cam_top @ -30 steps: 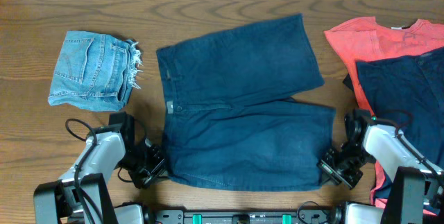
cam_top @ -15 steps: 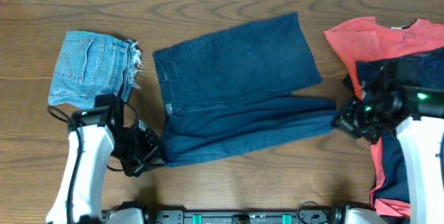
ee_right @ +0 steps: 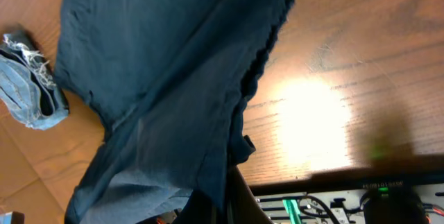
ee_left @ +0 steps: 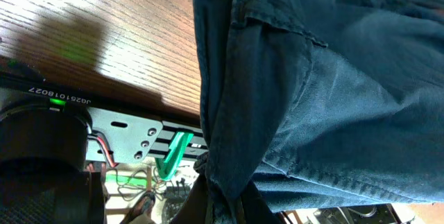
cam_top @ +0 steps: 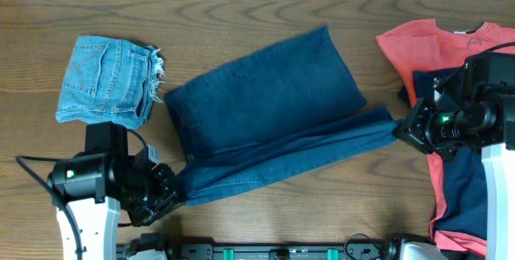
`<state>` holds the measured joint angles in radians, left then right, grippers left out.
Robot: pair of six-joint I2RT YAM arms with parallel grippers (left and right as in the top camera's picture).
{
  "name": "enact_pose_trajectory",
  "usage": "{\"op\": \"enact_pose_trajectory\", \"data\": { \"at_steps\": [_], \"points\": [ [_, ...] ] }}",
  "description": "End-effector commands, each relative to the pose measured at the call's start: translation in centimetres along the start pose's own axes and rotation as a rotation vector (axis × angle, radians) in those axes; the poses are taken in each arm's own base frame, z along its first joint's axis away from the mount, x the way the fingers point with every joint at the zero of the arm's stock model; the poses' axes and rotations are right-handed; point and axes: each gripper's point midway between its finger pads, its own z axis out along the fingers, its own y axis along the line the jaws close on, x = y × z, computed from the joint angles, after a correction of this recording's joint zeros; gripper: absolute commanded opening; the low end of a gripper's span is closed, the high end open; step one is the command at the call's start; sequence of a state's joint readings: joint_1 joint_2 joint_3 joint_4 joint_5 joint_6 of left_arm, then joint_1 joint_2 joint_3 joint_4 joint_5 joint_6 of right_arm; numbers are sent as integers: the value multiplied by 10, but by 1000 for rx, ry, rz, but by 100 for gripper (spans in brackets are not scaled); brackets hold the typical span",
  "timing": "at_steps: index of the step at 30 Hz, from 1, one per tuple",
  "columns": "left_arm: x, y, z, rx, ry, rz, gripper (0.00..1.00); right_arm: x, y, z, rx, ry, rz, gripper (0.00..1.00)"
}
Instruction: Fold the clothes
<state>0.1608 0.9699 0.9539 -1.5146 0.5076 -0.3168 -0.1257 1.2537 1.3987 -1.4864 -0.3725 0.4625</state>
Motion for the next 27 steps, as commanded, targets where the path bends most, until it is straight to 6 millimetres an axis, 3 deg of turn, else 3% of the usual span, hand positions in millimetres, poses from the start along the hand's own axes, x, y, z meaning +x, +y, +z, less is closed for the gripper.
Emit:
{"op": "enact_pose_trajectory", "data": {
  "at_steps": [1,8,18,27],
  "points": [
    [-10,17,-5,-104,-65,13,6,-23,-1,-8,34,-109,-31,1],
    [-37,21,-3,-157,-125,25,6,-70,17,5,-25,-206,4,1],
    [-88,21,11,-209,-167,21,6,-104,41,62,-28,-158,-25,1],
    [-137,17,33,-215,-198,26,6,-156,65,82,-117,-281,-14,1]
  ]
}}
